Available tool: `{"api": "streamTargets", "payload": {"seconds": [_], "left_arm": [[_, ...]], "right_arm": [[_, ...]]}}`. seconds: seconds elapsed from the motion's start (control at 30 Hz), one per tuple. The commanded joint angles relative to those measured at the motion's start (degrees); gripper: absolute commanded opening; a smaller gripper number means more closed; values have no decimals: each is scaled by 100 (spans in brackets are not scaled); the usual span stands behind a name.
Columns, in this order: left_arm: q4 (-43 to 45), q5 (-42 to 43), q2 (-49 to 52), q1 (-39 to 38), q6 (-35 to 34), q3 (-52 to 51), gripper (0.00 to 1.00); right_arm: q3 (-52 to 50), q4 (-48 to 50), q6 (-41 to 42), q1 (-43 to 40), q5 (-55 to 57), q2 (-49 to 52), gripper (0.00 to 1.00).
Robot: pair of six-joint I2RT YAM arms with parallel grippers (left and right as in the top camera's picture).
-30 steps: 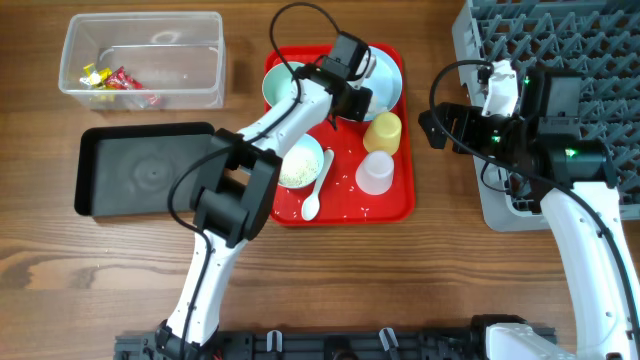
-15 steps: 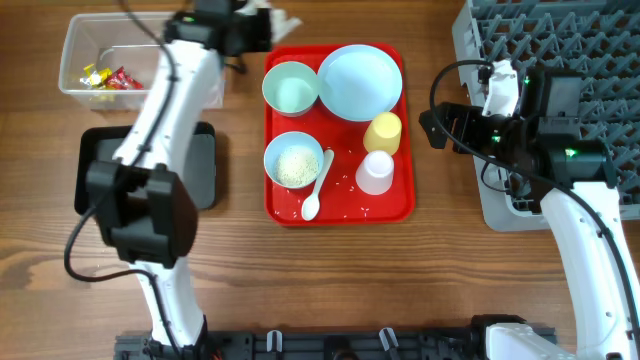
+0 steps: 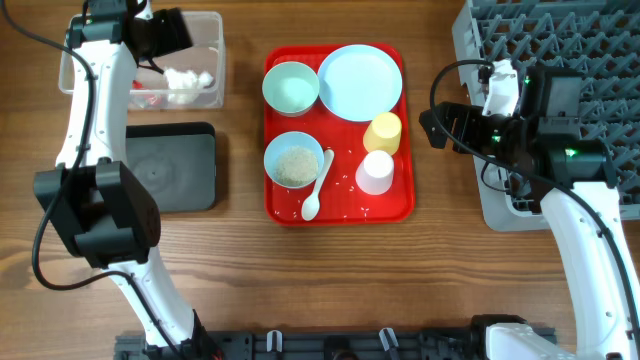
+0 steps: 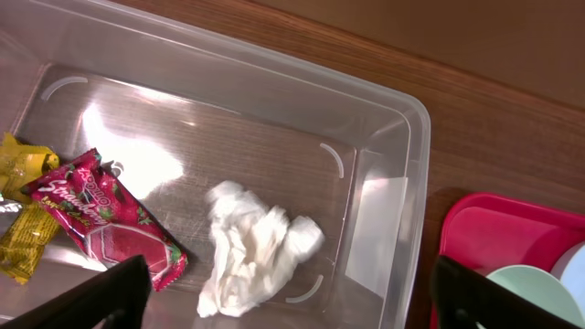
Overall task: Sort waste into correct bins and load items into the dishwasher rack
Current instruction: 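Drop the tissue into the clear bin with the left gripper, then grasp the rim of the blue rice bowl with the left gripper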
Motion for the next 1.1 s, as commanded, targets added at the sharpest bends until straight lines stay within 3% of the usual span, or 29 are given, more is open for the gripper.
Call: {"api": "streamTargets", "payload": {"seconds": [0.0,0.1,0.27,0.4,0.6,0.73,0.93,1.07], "left_arm": [[-59,15,94,-44,-15,11,100],[-256,470,94,-225,-11,11,100],[-708,505,94,-866,39,11,100],[-1296,501,94,-1661,352,11,100],[-2131,479,96,-2813,153,-236,98],[-2079,452,96,-3405,-435,-925,89],[-1504,393,96,-3921,-466,-1847,85],[-1421,391,96,-4009,-466,-1867,71]], "right_arm": [[92,15,61,17,83,59,100],[92,17,63,17,83,59,100],[92,17,63,17,85,59,100],[92,15,63,17,87,59,100],[92,17,59,17,131,59,100],[92,4,57,17,131,59,100],[92,-26,59,17,127,59,100],[92,-35,61,17,127,59,100]]}}
